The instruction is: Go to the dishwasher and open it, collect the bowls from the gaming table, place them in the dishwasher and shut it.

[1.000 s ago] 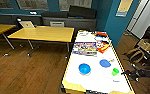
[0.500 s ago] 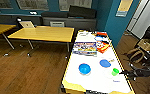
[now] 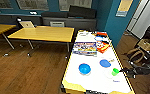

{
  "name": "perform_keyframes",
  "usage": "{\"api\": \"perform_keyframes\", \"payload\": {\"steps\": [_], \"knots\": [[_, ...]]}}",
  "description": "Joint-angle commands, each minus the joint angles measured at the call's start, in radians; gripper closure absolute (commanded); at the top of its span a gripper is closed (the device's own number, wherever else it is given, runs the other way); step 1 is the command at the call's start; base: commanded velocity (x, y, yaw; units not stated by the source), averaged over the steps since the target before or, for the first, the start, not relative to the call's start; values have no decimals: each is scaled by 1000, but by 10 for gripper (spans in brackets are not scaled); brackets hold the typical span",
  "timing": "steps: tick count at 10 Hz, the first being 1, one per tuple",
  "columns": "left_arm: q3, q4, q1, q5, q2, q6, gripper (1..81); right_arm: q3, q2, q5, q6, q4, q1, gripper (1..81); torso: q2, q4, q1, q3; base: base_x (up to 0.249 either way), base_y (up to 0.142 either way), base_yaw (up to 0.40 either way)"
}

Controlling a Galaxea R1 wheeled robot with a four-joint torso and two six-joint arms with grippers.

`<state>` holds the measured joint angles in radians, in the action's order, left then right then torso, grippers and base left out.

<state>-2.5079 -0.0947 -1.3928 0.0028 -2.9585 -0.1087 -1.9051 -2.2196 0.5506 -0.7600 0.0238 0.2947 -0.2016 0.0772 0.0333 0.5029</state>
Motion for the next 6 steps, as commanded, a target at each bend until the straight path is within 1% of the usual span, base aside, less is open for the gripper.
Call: {"api": "perform_keyframes", "payload": {"steps": [1, 6], "knots": [[15, -5, 16, 60, -7, 0, 10, -3, 50, 40, 1, 13, -142, 10, 0, 0, 0, 0, 0, 0, 0], [15, -8, 19, 60, -10, 1, 10, -3, 53, 41, 1, 13, -133, 10, 0, 0, 0, 0, 0, 0, 0]]}}
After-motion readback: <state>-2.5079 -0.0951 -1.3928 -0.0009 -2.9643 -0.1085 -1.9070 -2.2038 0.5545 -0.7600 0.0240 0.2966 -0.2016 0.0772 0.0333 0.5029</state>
